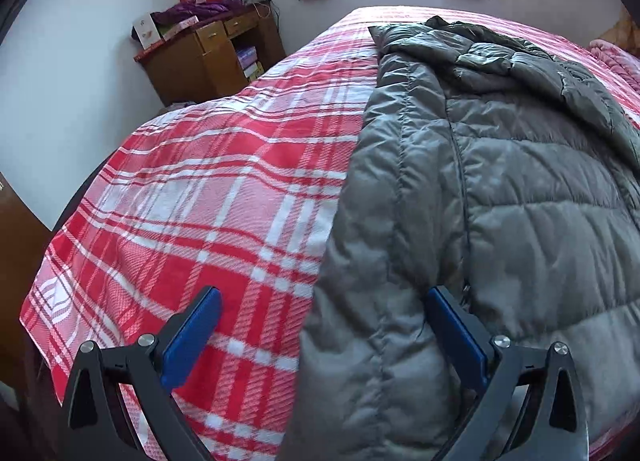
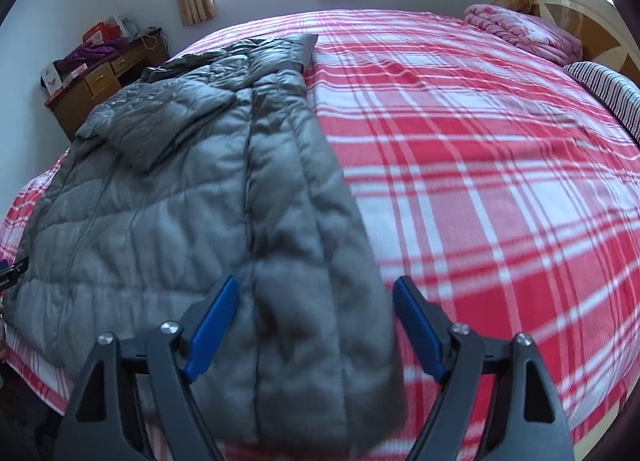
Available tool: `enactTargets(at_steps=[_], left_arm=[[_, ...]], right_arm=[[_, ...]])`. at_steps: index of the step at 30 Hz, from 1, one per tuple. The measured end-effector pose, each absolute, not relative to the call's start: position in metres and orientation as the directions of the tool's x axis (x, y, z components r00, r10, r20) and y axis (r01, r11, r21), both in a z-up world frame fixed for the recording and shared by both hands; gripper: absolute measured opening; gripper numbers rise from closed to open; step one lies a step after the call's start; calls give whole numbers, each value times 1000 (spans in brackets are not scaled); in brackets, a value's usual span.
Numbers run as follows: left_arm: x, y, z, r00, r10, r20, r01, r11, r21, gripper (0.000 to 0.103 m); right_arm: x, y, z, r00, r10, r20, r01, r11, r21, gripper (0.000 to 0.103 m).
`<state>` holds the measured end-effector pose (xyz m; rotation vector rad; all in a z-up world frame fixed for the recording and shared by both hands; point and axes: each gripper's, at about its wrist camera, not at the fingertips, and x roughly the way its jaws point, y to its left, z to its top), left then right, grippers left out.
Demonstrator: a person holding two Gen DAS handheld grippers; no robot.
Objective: Fold large clothes
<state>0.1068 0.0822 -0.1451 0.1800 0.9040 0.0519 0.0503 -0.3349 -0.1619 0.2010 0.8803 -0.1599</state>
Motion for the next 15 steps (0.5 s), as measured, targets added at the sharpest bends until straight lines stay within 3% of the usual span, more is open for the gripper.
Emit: enactTargets(at_steps=[2,3,4,5,6,9,15], left_arm=[[101,83,-145,629,104,-770,47,984,172,101],[98,82,-145,635,100,-766,56,983,174,96],[93,79,-144,646,85,-759,75,982,175,72],[90,77,-144,639,46,-768,111,982,150,49],[89,78,-144,620,5,-784,134,984,113,9],[83,78,-135,635,-18,-773,145,985,96,4],[53,96,-63,722,-157,-674,192,981,-24,1]], right_arm=[[42,-330,-163,628,-37,-777,197,974,112,61],[38,-328,-163,627,-26,-779,190,974,121,53],[35,-327,-164,627,-15,-779,183,975,129,47],[32,-324,-165,628,-3,-778,175,975,138,33],[31,-323,-166,632,28,-775,154,975,161,21],[25,-316,-160,654,50,-755,132,975,179,13],[2,-322,-116,745,89,-661,107,962,250,9]])
